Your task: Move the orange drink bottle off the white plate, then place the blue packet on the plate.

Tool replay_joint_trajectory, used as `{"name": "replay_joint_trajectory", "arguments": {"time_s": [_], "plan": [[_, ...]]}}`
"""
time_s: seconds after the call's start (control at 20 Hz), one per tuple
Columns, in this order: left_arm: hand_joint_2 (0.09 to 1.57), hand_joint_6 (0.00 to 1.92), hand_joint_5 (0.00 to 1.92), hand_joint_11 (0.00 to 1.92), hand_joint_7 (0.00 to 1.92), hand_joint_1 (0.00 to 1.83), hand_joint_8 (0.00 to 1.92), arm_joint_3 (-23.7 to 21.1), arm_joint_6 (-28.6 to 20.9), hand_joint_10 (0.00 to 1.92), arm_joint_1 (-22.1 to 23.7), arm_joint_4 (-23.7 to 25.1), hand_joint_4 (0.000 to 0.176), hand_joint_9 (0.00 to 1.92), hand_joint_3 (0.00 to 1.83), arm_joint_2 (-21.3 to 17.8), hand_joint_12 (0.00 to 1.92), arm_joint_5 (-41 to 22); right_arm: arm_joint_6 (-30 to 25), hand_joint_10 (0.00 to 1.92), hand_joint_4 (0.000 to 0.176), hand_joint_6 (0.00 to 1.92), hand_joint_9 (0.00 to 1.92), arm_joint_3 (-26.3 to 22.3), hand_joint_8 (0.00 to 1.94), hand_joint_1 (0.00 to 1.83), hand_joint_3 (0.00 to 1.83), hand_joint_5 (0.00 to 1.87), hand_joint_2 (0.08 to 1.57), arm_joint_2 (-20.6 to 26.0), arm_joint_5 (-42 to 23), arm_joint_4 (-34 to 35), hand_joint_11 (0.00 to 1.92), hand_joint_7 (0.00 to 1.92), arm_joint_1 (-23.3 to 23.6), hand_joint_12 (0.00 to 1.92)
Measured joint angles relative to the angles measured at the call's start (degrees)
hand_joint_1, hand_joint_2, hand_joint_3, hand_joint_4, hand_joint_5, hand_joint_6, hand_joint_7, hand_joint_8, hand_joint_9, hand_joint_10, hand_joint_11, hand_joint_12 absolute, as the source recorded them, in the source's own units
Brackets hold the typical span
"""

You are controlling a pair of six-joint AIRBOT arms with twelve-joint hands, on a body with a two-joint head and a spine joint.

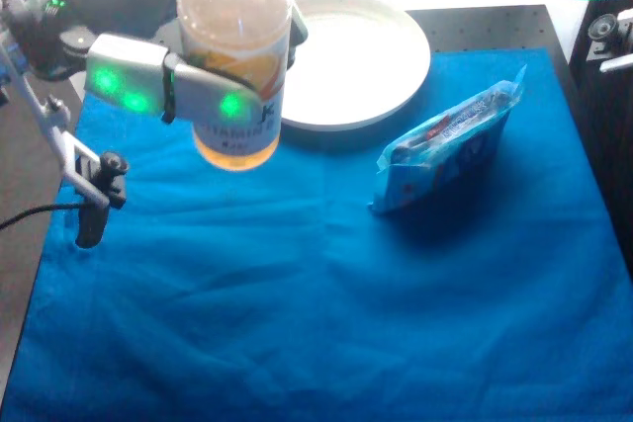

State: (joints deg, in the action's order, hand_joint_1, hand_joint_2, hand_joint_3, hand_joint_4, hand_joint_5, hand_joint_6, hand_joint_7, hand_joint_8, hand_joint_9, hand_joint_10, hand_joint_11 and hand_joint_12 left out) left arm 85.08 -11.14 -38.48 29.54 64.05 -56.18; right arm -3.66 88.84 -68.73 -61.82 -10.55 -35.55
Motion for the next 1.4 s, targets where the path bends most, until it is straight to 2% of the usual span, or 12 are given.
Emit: {"name": "replay_joint_trajectory", "arguments": {"time_s": [0.1, 0.3, 0.45, 0.55, 0.6, 0.65, 1.1, 1.15, 1.2, 1.25, 1.35, 1.4], "plan": [[1.19, 1.04, 0.88, 0.40, 0.81, 1.19, 1.35, -0.7, 0.5, 0.10, -2.1, -0.7, 0.000, 1.04, 0.00, 0.0, 1.28, -0.5, 0.0, 0.00, 0.140, 0.00, 0.12, 0.0, 0.00, 0.48, 0.00, 0.08, 0.81, 0.0, 0.0, 0.0, 0.00, 0.17, 0.0, 0.50], [1.19, 1.21, 0.77, 0.39, 0.93, 1.20, 1.18, -1.3, 0.8, 0.12, -3.7, -0.8, 0.000, 1.06, 0.00, 0.3, 1.05, -0.9, 0.0, 0.00, 0.137, 0.00, 0.13, 0.0, 0.00, 0.46, 0.00, 0.08, 0.82, 0.0, 0.0, 0.0, 0.00, 0.17, 0.0, 0.55], [1.29, 1.38, 0.68, 0.34, 0.66, 1.12, 1.54, -1.3, 0.9, 0.98, -4.7, -1.2, 0.001, 0.57, 0.00, 1.0, 1.42, -0.8, 0.0, 0.01, 0.141, 0.00, 0.15, 0.0, 0.00, 0.46, 0.00, 0.09, 0.80, -0.1, 0.0, 0.0, 0.00, 0.16, 0.0, 0.67], [1.29, 1.37, 0.64, 0.34, 0.69, 1.13, 1.58, -1.3, 0.9, 1.03, -4.9, -0.6, 0.000, 0.57, 0.00, 1.5, 1.38, -0.1, 0.0, 0.00, 0.143, 0.00, 0.14, 0.0, 0.00, 0.46, 0.00, 0.08, 0.80, -0.1, 0.0, 0.0, 0.00, 0.16, 0.0, 0.62], [1.24, 1.42, 0.72, 0.41, 0.77, 1.15, 1.28, -1.0, 0.8, 0.55, -4.9, -0.3, 0.023, 0.77, 0.01, 1.8, 1.19, 0.2, 0.0, 0.00, 0.128, 0.00, 0.13, 0.0, 0.00, 0.48, 0.00, 0.06, 0.81, -0.1, 0.0, 0.0, 0.00, 0.16, 0.0, 0.60], [1.24, 1.44, 0.72, 0.38, 0.78, 1.15, 1.25, -0.8, 0.8, 0.40, -4.9, -0.2, 0.016, 0.80, 0.00, 2.1, 1.14, 0.6, 0.0, 0.00, 0.129, 0.00, 0.14, 0.0, 0.00, 0.48, 0.00, 0.07, 0.80, -0.1, 0.0, 0.0, 0.00, 0.16, 0.0, 0.62], [1.22, 1.45, 0.78, 0.43, 0.81, 1.18, 1.11, -0.1, -0.5, 0.00, -6.3, 0.9, 0.000, 0.88, 0.00, 3.3, 0.71, 2.4, 0.0, 0.00, 0.131, 0.00, 0.15, 0.0, 0.00, 0.48, 0.00, 0.07, 0.83, -0.1, 0.0, 0.0, 0.00, 0.15, 0.0, 0.70], [1.22, 1.33, 0.77, 0.39, 0.79, 1.05, 0.46, -0.1, -0.5, 0.00, -6.4, 0.9, 0.000, 0.84, 0.00, 3.3, 0.74, 2.3, 0.0, 0.00, 0.128, 0.00, 0.15, 0.0, 0.00, 0.49, 0.00, 0.07, 0.82, -0.1, 0.0, 0.0, 0.00, 0.16, 0.0, 0.65], [1.22, 1.33, 0.77, 0.39, 0.79, 1.05, 0.46, -0.1, -0.5, 0.00, -6.4, 0.9, 0.000, 0.84, 0.00, 3.3, 0.74, 2.4, 0.0, 0.00, 0.128, 0.00, 0.15, 0.0, 0.00, 0.49, 0.00, 0.07, 0.82, -0.1, 0.0, 0.0, 0.00, 0.16, 0.0, 0.65], [1.23, 1.31, 0.77, 0.44, 0.84, 1.02, 0.06, -0.1, -0.7, 0.01, -6.8, 0.9, 0.000, 0.83, 0.00, 3.3, 0.75, 2.3, 0.0, 0.00, 0.129, 0.00, 0.15, 0.0, 0.00, 0.49, 0.00, 0.06, 0.82, -0.1, 0.0, 0.0, 0.00, 0.16, 0.0, 0.67], [1.24, 1.33, 0.74, 0.47, 0.80, 1.04, 0.02, -0.1, -0.6, 0.00, -7.0, 1.4, 0.000, 0.82, 0.00, 3.3, 0.77, 2.5, 0.0, 0.00, 0.135, 0.00, 0.16, 0.0, 0.00, 0.48, 0.00, 0.05, 0.84, -0.1, 0.0, 0.0, 0.00, 0.16, 0.0, 0.71], [1.16, 0.54, 0.65, 0.47, 0.78, 1.01, 0.00, -0.1, -0.6, 0.01, -7.0, 1.4, 0.000, 0.81, 0.00, 3.3, 0.76, 2.4, 0.0, 0.00, 0.129, 0.00, 0.16, 0.0, 0.00, 0.49, 0.00, 0.05, 0.84, -0.1, 0.0, 0.0, 0.00, 0.16, 0.0, 0.69]]}}
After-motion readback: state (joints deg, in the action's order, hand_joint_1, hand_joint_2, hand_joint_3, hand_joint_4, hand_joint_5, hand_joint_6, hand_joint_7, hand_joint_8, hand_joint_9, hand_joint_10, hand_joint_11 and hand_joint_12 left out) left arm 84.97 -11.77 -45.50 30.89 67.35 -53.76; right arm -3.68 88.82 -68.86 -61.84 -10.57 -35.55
